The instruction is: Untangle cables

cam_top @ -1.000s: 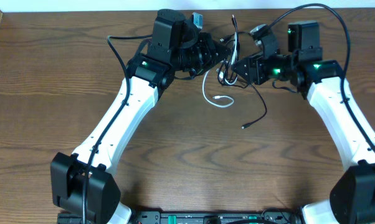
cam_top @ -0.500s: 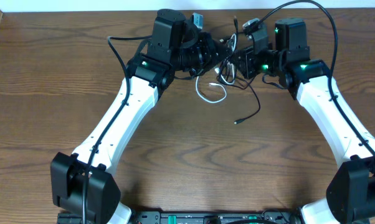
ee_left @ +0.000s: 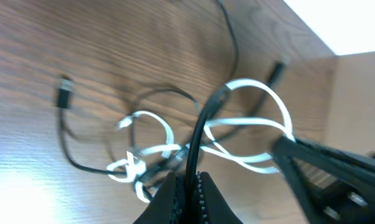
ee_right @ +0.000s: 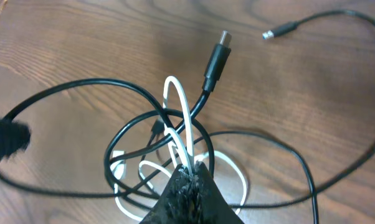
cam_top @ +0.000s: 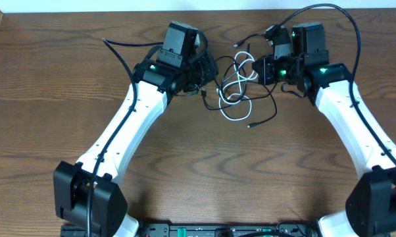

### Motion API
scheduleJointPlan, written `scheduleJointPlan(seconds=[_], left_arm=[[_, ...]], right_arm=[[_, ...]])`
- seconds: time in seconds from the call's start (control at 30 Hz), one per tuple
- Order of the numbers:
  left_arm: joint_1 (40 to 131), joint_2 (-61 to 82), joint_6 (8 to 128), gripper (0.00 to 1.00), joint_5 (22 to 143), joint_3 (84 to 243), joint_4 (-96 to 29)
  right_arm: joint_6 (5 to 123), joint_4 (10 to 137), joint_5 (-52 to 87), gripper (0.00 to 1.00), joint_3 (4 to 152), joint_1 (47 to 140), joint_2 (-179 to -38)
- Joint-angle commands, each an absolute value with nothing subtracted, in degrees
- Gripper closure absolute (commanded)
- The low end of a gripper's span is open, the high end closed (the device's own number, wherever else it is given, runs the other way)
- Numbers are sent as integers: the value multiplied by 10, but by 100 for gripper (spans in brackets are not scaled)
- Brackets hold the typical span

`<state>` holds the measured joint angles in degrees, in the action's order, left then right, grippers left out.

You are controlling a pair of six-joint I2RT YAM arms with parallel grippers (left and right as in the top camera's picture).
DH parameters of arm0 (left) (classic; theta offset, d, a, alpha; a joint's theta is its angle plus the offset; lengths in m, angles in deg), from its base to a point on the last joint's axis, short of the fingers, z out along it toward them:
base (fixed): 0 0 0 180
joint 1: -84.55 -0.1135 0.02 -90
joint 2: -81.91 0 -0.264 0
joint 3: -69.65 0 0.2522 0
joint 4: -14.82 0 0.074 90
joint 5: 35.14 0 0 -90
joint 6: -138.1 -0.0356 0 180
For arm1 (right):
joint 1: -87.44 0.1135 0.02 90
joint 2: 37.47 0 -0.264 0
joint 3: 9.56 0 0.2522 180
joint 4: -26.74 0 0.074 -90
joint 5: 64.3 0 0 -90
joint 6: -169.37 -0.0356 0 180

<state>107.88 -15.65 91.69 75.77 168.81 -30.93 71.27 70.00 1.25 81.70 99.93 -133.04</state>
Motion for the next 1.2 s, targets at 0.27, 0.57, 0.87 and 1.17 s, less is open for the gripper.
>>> scheduleJointPlan(seconds=[0.27, 0.57, 0.87, 1.17], left_arm=[[1076, -155, 790, 92, 704, 1689, -331], [1076, -156, 732, 92, 704, 1689, -345], [1076, -174, 706, 92, 704, 1689, -364], [1076, -184, 672, 92, 630, 1689, -405]], right_arm=[[694, 747, -21, 99, 821, 978, -1195], [673, 786, -36, 99, 821, 905, -1117], [674, 814, -34, 99, 821, 892, -1131], [673, 754, -117, 99, 822, 857, -1127]])
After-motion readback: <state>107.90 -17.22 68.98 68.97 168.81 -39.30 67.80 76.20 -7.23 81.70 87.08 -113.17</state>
